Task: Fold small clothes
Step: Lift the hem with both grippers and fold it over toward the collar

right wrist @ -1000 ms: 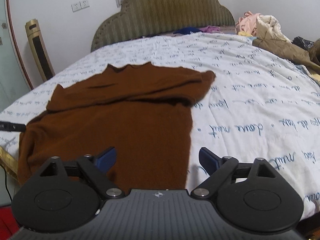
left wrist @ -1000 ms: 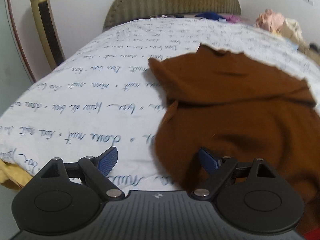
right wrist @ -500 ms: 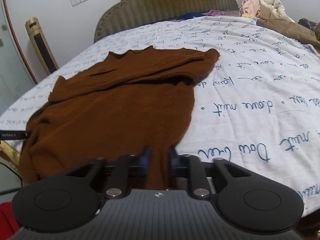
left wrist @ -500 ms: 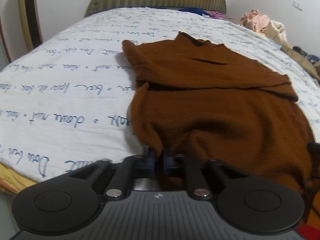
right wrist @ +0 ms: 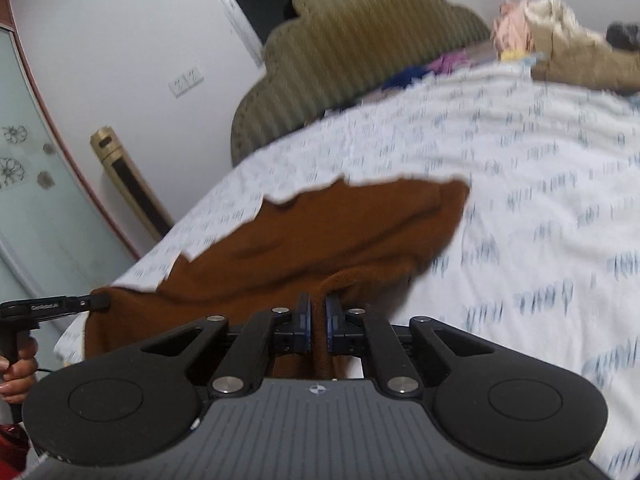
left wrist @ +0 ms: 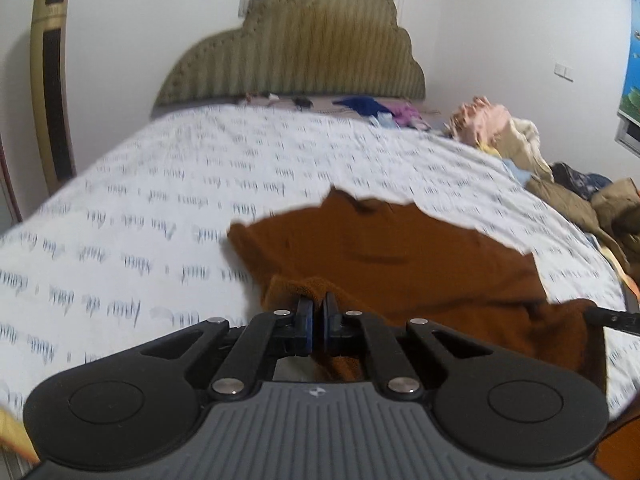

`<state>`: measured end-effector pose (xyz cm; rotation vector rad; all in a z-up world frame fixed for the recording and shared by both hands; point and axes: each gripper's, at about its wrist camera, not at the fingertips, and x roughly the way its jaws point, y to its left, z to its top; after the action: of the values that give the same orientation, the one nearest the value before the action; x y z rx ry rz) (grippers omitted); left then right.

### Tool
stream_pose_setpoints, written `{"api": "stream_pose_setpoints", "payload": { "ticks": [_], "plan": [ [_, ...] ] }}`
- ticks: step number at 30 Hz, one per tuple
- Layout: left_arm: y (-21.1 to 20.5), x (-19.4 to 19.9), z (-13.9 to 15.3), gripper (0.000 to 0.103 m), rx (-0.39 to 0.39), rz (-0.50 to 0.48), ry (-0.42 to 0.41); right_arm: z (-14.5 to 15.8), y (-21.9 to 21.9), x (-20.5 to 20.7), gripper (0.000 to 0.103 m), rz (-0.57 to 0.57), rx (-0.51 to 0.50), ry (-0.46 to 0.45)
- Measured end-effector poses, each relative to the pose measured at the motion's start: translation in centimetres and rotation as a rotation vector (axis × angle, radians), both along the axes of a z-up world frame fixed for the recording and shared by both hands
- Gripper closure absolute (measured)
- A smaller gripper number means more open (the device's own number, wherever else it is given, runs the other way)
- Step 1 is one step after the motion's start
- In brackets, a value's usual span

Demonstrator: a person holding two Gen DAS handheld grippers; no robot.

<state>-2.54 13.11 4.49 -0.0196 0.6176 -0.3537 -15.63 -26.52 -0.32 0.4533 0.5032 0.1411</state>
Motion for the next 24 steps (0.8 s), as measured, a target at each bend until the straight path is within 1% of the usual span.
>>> {"api": "stream_pose_setpoints", "payload": {
  "ticks": [3,4,6,7,8,10,12,13,14,15,16,17,18,19,21,23,24],
  "plan": [
    [-1.1,3.5,-1.2,0.098,0.048,0.035,0.016,0.3,-1.1,2.5,0.096,-0.053,-0.031,-0.005],
    [-1.5,4.6,-2.0,0.098,0.071,0.04,0.027,0.1,-1.5,3.4,0.096,-0.08,-0.059,0.006],
    [-1.8,6.5,-3.9,0.098,0.096,0.047,0.08,-0.9,-1.7,5.3,0.096,-0.125,-0.145,0.056],
    [-1.8,7.1,-4.8,0.098,0.097,0.043,0.119,-1.5,-1.9,5.9,0.096,-0.144,-0.155,0.083],
    [-1.6,7.3,-5.8,0.098,0.093,0.044,0.156,-2.1,-2.2,6.0,0.092,-0.145,-0.129,0.101],
    [-1.0,6.9,-6.8,0.097,0.075,0.042,0.196,-3.2,-2.9,5.3,0.084,-0.122,-0.044,0.126],
    [0.0,5.8,-7.1,0.095,0.053,0.025,0.212,-4.1,-3.5,3.9,0.051,-0.123,0.006,0.136],
    [0.5,5.3,-7.1,0.092,0.044,0.023,0.223,-4.5,-3.7,3.0,0.046,-0.128,0.02,0.138],
    [0.9,4.7,-6.9,0.086,0.033,0.02,0.232,-4.9,-4.0,2.0,0.044,-0.133,0.037,0.145],
    [1.4,4.2,-6.9,0.081,0.017,0.015,0.242,-5.3,-4.2,1.1,0.044,-0.129,0.059,0.152],
    [1.9,3.6,-6.8,0.064,-0.001,0.014,0.257,-5.5,-4.4,0.1,0.044,-0.121,0.089,0.158],
    [2.2,3.0,-6.7,0.045,-0.015,0.01,0.272,-5.9,-4.6,-0.9,0.044,-0.111,0.125,0.162],
    [2.5,2.4,-6.6,0.038,-0.035,0.005,0.284,-6.2,-4.6,-1.9,0.044,-0.093,0.157,0.165],
    [2.6,1.8,-6.5,0.036,-0.058,-0.005,0.296,-6.3,-4.5,-2.9,0.044,-0.067,0.179,0.169],
    [2.1,0.6,-6.2,0.036,-0.079,-0.053,0.325,-6.6,-3.7,-4.2,0.044,-0.004,0.196,0.178],
    [1.2,-0.4,-5.6,0.036,-0.097,-0.095,0.324,-6.7,-2.4,-4.9,0.044,0.058,0.183,0.195],
    [0.4,-0.8,-5.4,0.036,-0.093,-0.123,0.326,-6.7,-1.6,-5.0,0.044,0.09,0.171,0.202]
  ]
}}
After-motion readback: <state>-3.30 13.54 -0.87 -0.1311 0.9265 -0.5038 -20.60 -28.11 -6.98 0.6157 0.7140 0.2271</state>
